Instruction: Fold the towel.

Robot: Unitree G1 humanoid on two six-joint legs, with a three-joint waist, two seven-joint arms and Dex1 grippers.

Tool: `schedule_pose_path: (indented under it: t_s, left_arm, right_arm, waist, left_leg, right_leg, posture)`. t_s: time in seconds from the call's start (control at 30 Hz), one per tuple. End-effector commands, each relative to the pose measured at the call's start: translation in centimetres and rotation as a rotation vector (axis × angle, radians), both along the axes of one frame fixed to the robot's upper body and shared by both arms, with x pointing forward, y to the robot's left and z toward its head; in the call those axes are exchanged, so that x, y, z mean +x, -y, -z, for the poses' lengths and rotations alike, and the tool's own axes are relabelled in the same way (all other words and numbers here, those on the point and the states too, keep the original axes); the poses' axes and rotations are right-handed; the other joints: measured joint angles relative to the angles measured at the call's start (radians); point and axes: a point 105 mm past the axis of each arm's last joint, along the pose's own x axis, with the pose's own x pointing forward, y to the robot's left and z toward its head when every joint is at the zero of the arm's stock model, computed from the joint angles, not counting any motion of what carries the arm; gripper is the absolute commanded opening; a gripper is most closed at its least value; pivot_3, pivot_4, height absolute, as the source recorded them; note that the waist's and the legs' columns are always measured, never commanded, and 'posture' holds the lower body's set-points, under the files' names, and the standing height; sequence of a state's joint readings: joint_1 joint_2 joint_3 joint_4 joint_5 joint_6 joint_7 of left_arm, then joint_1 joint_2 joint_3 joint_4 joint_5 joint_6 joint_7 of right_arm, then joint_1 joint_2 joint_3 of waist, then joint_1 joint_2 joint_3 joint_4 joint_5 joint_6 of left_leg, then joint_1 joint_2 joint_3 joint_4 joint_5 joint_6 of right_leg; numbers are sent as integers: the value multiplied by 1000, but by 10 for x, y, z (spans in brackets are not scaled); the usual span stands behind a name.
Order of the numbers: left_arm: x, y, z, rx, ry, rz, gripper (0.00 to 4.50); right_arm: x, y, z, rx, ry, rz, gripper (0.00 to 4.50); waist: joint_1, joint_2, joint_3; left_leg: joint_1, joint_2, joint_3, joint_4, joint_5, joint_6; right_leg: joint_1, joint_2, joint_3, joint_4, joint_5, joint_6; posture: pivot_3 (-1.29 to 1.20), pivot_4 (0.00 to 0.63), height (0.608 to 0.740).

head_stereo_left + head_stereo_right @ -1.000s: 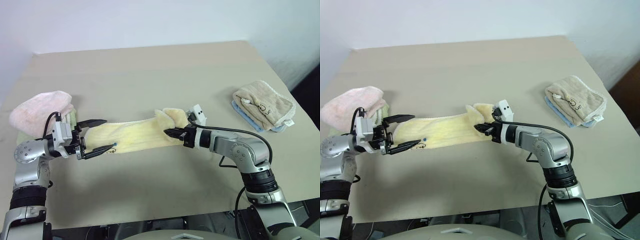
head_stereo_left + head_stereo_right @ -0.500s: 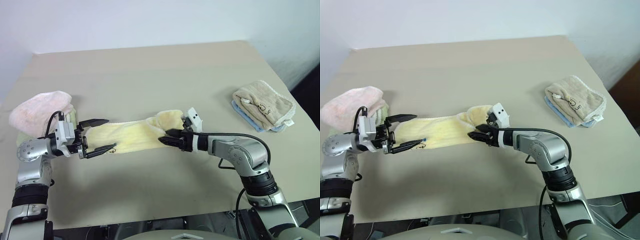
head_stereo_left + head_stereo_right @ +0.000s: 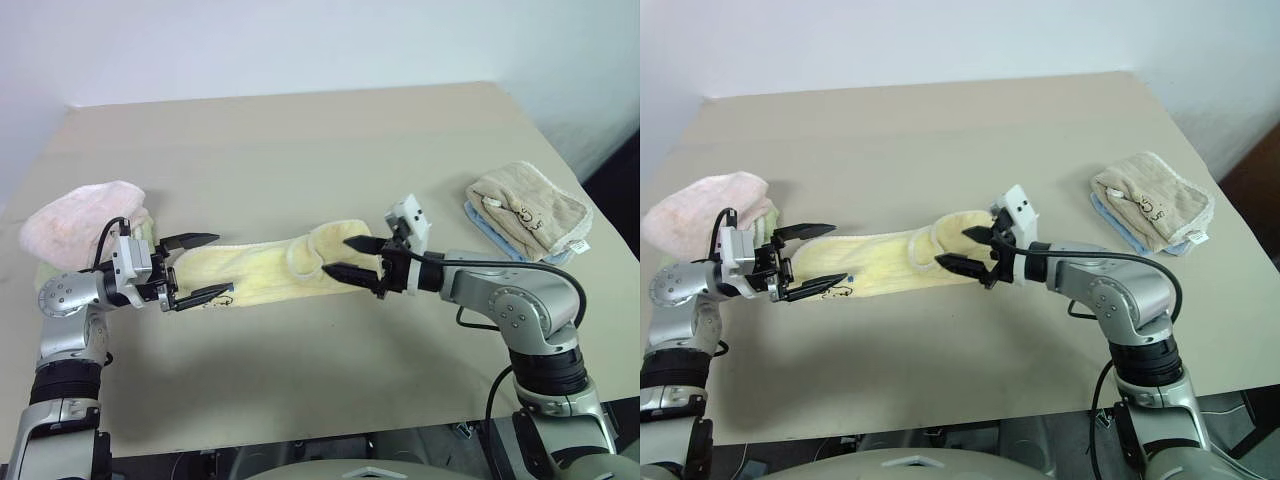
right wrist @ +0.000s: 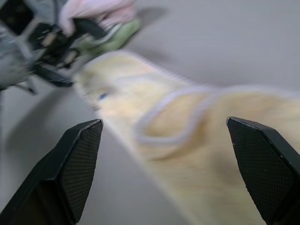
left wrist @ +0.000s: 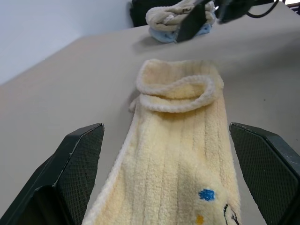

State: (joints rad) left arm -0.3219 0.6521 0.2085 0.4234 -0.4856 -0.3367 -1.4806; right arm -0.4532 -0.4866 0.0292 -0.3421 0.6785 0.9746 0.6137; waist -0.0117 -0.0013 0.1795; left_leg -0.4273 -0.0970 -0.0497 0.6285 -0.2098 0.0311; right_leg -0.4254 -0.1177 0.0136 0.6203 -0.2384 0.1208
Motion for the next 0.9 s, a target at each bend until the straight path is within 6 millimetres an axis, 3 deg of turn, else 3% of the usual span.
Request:
schedule_pose_path:
  t_s: [0.03,0.27,0.37,0.43,0.73,0.9]
  left_arm:
    - [2,7,-7,-14,17,24,4500]
    - [2,30,-11,-75,-56,45,4500]
    - [1,41,-13,-97,-80,63,3869]
    - [1,46,-14,-99,-87,68,3195]
    - [19,85,-26,-96,-87,42,60]
    - [34,126,-29,-67,-71,40,18]
  right_arm:
    - [6,17,-5,-12,83,24,4051]
    - [5,44,-4,-55,147,21,1822]
    - [4,50,-6,-59,161,8,697]
    - [4,51,-7,-60,168,1,23]
    - [9,52,-14,-63,206,-8,0]
    - [16,41,-14,-62,223,-16,0]
  waist:
    - [1,0,0]
    - [0,0,0]
    - [0,0,0]
    - [0,0,0]
    - [6,-1,1]
    - [8,-1,1]
  left_leg:
    - [0,0,0,0,0,0]
    - [0,0,0,0,0,0]
    - [0,0,0,0,0,0]
    - [0,0,0,0,0,0]
    - [0,0,-1,1,0,0]
    - [0,0,-1,2,0,0]
  right_leg:
    - [0,0,0,0,0,0]
    - [1,0,0,0,0,0]
    - [1,0,0,0,0,1]
    - [2,0,0,0,0,0]
    - [2,0,0,0,0,1]
    - [4,0,-1,0,1,1]
  posture:
    - [0,150,728]
    - [0,150,728]
    - [0,150,728]
    - [0,150,728]
    - [0,150,728]
    - [0,150,728]
